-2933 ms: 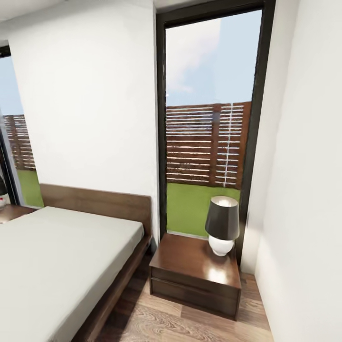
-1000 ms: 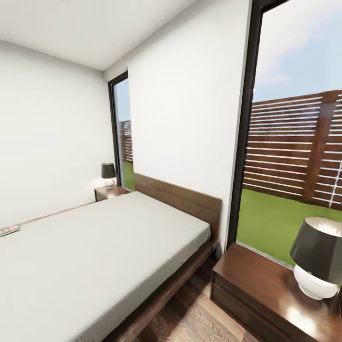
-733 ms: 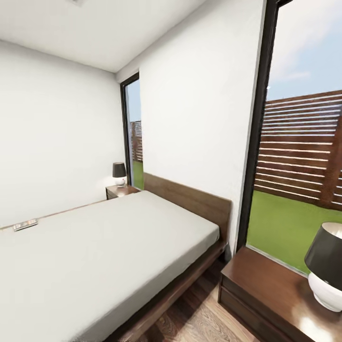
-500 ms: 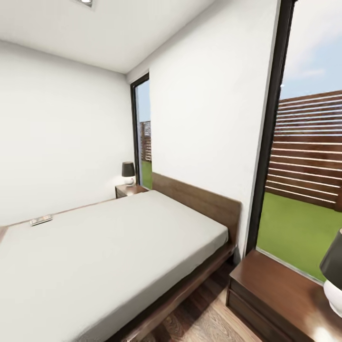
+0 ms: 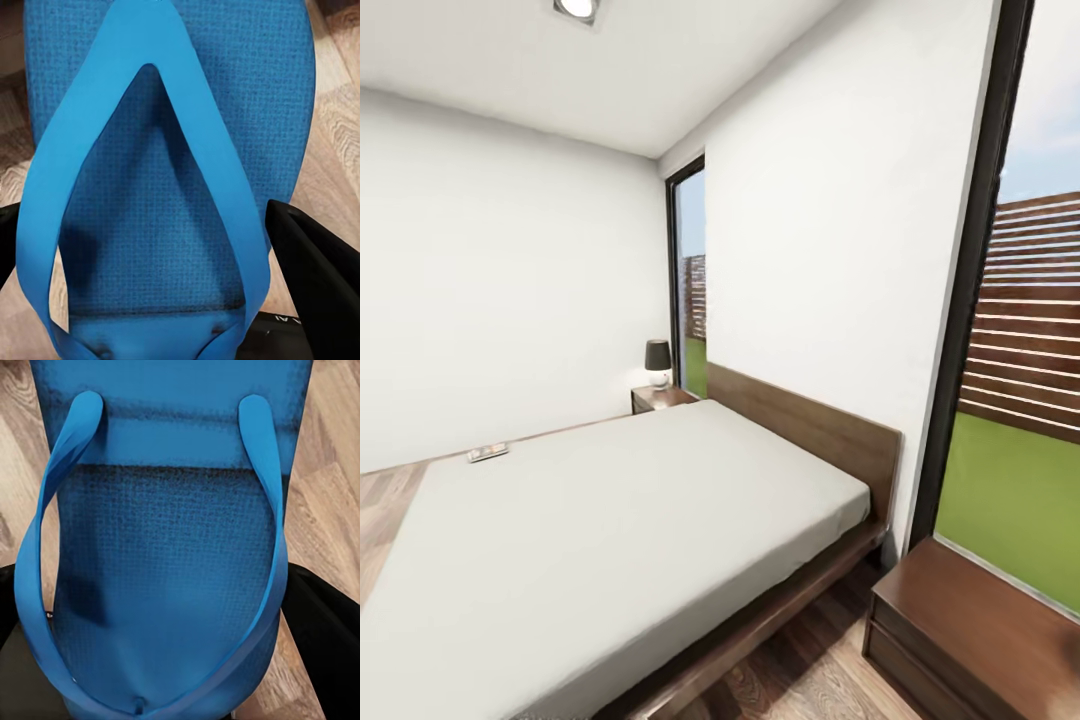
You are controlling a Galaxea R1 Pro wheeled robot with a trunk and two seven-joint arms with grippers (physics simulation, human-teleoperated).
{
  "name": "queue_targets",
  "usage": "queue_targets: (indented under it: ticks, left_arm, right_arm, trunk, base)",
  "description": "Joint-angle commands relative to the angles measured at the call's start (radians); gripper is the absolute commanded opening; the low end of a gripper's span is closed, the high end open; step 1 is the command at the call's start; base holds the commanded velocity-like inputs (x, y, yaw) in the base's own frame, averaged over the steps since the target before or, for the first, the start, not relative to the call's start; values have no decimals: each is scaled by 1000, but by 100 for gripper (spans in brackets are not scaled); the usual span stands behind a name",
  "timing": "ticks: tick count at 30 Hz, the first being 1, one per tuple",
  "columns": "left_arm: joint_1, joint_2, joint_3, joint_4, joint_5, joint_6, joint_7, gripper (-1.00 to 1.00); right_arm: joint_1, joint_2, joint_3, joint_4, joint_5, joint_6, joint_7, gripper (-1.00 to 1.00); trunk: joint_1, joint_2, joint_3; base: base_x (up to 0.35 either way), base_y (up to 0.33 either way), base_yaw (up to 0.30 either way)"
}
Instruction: In the bedroom, move the book from the bed onto either nightstand, and place the two sandals side by side next to the bed.
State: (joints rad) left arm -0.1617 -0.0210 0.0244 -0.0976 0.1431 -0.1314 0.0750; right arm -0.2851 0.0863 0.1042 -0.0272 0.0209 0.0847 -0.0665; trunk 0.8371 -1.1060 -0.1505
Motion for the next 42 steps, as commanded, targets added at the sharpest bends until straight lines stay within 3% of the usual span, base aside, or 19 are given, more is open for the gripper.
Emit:
queue_targets:
  ticks: [1, 29, 42]
  left_arm:
    - [-1, 0, 2, 0, 6, -4, 0, -100]
    - [0, 0, 2, 1, 6, -4, 0, -100]
    - [0, 0, 2, 1, 6, -4, 0, -100]
  right_arm:
    - [0, 0, 8, -2, 2, 7, -4, -100]
    - [0, 1, 8, -1, 1, 7, -4, -100]
    - [0, 1, 8, -1, 1, 7, -5, -100]
  trunk:
    - [0, -1, -2]
    - [0, -1, -30]
    - [0, -1, -38]
  base:
    - [0, 0, 34]
    - [0, 0, 7]
    - [0, 0, 197]
